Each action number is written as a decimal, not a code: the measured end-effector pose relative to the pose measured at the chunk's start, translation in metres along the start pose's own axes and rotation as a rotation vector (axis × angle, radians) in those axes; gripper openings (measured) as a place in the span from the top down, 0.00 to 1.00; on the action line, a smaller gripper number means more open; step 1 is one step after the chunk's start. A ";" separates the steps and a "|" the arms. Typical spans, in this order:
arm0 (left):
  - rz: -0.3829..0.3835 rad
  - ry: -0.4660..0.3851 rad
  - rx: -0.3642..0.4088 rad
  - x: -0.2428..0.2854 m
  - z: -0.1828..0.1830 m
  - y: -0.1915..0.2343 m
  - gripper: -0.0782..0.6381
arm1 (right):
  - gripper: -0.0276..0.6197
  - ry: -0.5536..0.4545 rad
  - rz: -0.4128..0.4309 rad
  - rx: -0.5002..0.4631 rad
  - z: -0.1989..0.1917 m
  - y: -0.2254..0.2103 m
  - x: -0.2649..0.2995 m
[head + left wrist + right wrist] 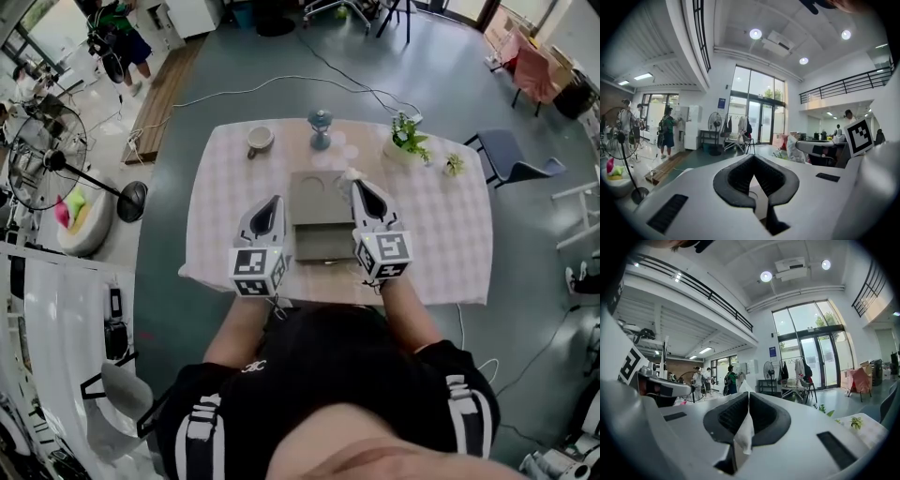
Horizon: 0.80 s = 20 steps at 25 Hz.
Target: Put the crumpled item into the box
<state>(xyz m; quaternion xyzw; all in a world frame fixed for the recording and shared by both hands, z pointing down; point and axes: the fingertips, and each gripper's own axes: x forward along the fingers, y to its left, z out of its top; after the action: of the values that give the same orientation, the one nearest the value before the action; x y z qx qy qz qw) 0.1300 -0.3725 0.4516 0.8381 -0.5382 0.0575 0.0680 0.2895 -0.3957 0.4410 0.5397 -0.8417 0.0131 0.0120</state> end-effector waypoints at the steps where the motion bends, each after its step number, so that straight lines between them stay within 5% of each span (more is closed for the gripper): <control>1: 0.005 0.000 -0.001 -0.001 -0.001 0.001 0.90 | 0.94 0.005 0.008 -0.003 -0.002 0.002 0.001; 20: 0.066 0.050 -0.032 -0.039 -0.028 0.032 0.90 | 0.94 0.306 0.095 -0.019 -0.127 0.052 0.009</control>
<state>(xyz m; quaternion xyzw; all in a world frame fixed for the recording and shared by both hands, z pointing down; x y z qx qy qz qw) 0.0836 -0.3456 0.4743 0.8170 -0.5645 0.0720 0.0931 0.2394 -0.3775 0.5680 0.4908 -0.8548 0.0876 0.1445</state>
